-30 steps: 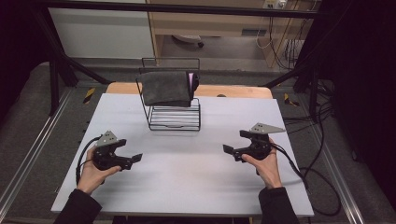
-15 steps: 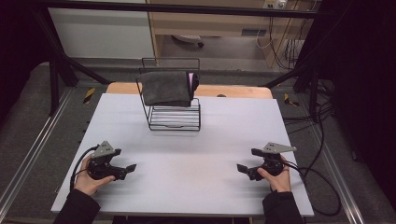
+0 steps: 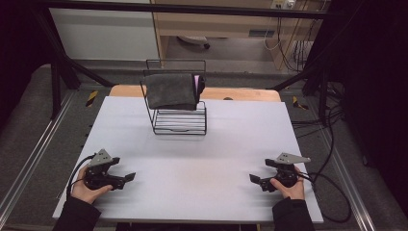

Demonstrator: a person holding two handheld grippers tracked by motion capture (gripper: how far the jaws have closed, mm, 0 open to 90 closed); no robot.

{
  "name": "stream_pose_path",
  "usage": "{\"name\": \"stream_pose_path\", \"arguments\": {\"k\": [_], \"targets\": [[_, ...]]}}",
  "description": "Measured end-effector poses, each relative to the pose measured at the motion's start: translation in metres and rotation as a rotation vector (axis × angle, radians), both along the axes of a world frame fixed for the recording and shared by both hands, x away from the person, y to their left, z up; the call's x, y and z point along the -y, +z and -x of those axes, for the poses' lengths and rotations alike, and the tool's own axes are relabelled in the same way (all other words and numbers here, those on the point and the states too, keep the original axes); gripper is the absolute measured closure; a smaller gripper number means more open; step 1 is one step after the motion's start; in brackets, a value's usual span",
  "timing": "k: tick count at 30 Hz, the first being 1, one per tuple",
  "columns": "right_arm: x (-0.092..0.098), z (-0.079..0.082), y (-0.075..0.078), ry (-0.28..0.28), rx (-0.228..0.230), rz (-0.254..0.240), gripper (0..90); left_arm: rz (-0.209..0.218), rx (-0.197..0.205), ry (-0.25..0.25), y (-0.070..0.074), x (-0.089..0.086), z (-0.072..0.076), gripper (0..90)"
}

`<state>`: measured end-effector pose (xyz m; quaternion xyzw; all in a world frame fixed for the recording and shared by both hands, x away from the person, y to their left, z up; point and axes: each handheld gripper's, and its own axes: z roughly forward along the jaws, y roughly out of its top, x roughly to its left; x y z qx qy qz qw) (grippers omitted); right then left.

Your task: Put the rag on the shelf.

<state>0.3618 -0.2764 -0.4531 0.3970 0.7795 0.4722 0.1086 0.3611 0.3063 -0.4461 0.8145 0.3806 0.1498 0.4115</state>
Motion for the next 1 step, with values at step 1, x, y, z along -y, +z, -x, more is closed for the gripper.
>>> {"name": "stream_pose_path", "arguments": {"k": [1], "targets": [[0.0,0.0001,0.0001,-0.001,0.001,-0.001,0.7,0.001,-0.001,-0.001,-0.0001,-0.0001,0.0003,7.9]]}}
